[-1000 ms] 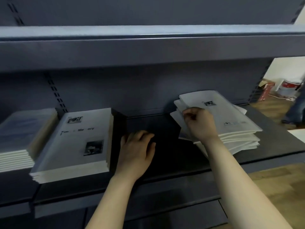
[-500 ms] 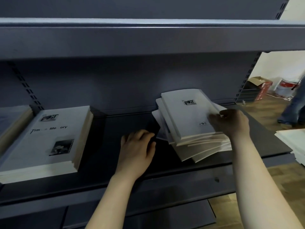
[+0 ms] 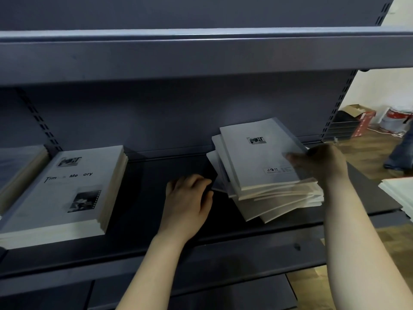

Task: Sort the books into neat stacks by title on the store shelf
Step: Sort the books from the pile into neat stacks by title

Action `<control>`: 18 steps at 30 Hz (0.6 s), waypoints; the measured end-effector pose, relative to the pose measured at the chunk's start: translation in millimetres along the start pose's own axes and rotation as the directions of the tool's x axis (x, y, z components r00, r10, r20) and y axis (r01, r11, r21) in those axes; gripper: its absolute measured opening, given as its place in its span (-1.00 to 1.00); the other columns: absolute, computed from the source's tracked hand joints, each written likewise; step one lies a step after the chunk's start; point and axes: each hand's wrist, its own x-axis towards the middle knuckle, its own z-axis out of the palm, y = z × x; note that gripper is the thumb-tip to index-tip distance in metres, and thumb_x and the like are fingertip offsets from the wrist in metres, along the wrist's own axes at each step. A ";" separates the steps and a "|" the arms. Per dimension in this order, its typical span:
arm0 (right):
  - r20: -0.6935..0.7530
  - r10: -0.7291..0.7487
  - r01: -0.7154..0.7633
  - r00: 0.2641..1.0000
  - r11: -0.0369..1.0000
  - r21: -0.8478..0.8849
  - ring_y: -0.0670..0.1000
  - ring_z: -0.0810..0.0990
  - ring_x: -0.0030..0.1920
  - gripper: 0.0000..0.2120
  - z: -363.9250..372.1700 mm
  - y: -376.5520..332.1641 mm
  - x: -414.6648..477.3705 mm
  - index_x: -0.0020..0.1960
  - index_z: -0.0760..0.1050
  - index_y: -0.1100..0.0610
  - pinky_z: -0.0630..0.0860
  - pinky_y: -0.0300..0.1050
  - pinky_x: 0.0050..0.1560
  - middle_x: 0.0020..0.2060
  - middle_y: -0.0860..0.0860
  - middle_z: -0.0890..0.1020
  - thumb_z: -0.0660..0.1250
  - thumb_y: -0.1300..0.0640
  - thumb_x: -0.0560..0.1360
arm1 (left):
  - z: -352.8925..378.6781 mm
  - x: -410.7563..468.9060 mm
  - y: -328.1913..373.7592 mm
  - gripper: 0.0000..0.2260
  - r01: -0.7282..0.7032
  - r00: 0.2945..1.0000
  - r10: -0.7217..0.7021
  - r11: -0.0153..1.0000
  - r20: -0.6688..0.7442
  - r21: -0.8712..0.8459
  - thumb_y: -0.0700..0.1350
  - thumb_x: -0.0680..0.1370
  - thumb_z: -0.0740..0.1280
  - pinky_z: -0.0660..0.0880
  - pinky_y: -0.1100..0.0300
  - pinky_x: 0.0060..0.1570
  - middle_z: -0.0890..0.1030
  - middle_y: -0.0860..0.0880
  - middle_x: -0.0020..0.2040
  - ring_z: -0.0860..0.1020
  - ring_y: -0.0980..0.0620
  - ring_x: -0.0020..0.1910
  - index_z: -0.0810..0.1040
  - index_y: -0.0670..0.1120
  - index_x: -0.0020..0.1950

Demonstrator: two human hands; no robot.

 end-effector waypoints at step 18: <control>0.359 -0.219 -0.171 0.907 0.586 0.792 0.04 0.65 -0.37 -0.82 31.2 -95.1 -58.4 -0.17 0.39 0.14 0.50 -0.20 -0.47 -0.28 0.10 0.62 0.31 0.39 0.44 | -27.4 7.0 18.0 -0.49 0.042 0.995 -0.043 0.999 -0.085 -0.017 0.22 0.57 0.10 0.41 0.16 -0.08 0.52 0.01 0.22 0.51 -0.01 0.11 0.14 0.10 0.49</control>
